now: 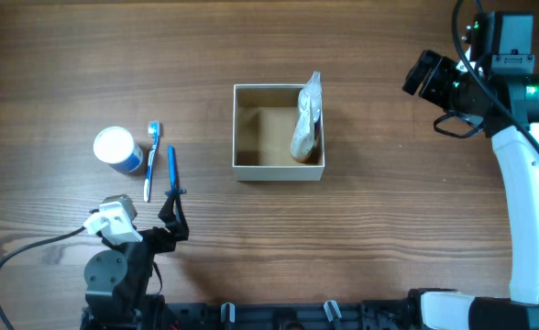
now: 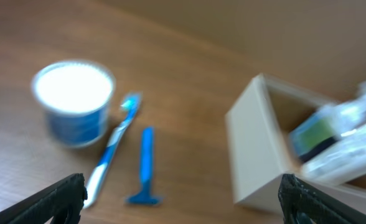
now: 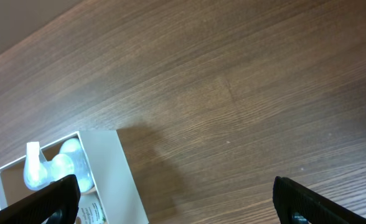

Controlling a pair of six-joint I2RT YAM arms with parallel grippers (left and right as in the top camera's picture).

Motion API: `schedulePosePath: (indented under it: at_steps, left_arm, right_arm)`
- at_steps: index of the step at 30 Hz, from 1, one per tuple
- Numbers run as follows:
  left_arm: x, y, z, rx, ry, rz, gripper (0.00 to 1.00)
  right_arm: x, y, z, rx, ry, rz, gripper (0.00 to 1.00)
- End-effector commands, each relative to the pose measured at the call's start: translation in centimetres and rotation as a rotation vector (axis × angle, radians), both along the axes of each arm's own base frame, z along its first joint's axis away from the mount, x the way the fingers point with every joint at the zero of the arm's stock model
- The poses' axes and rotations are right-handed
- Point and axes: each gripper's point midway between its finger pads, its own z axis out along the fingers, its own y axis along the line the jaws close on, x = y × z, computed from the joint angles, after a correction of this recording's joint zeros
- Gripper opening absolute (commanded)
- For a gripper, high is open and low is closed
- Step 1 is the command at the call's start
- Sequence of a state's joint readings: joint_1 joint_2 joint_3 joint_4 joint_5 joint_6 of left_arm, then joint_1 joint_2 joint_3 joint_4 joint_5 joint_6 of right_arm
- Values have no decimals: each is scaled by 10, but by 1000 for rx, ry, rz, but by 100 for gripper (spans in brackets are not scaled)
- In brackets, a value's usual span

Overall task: Pack container
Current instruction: 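Open the right gripper and raise it away from the box, then reach the left gripper to the cotton-swab tub and grasp it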

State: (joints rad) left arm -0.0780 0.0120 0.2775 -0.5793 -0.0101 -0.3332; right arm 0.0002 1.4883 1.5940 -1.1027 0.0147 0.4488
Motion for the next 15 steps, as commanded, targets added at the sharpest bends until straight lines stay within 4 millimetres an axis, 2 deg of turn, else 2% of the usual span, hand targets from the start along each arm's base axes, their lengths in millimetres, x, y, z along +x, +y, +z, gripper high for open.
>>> schedulePosePath:
  at_steps: [1, 3, 6, 11, 15]
  left_arm:
    - [2, -21, 22, -130, -79, -93, 100]
    - [4, -22, 33, -133, -124, -102, 100]
    - [4, -21, 37, -148, -115, -93, 99]
    - [10, -3, 40, -148, 38, 38, 99]
    - [31, 15, 57, 14, 205, 111, 99]
  right_arm:
    - [4, 3, 1, 20, -5, -1, 100]
    - [4, 3, 1, 20, -5, 0, 100]
    - [4, 3, 1, 20, -5, 0, 100]
    - [4, 3, 1, 20, -5, 0, 100]
    - [4, 3, 1, 20, -5, -1, 100]
